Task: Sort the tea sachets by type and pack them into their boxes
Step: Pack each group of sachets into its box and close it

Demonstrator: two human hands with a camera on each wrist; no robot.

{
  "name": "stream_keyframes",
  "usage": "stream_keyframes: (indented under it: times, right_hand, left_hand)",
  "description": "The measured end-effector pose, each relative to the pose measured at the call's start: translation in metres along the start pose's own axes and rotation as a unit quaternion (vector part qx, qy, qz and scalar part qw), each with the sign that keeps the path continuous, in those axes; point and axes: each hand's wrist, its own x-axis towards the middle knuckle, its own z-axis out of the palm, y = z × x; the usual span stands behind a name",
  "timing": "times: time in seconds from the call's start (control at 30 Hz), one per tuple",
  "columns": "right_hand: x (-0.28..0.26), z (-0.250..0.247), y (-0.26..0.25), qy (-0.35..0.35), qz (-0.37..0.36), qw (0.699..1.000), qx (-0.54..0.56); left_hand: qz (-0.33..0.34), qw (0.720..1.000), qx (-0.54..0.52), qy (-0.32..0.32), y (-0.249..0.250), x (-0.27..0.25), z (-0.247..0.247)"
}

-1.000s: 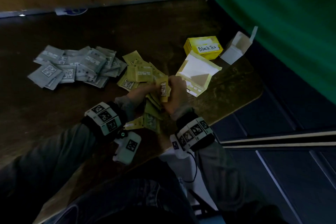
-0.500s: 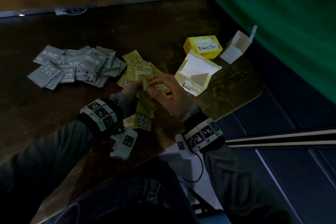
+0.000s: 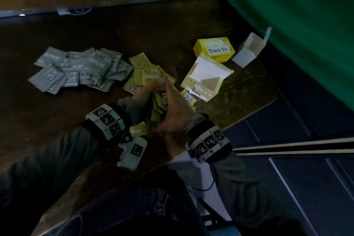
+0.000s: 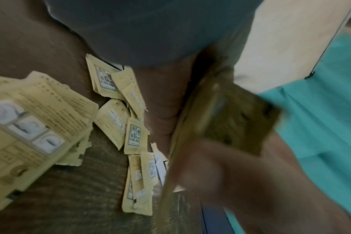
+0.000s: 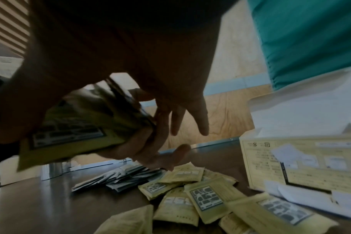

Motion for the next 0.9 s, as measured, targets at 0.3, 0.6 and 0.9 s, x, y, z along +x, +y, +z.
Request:
stream_keyframes:
  times: [0.3,0.6,0.9]
  right_hand:
    - [0.001,0.002,0.007,0.037,-0.082,0.994,-0.058]
    - [-0.003,0.0,0.007,0.126,-0.073,0.989,0.022]
    - [-0.004,0.022,0.024,0.128,-0.06,0.99,-0.022]
  left_hand:
    - [-0.025,0.998,-0.049,-0.029,-0.01,-0.001,0.004]
    - [0.007,0.994,-0.07,-0.088,-0.019,0.004,0.004]
    - [0.026,0.993,-0.115,-0.031,-0.02,0.012,0.003]
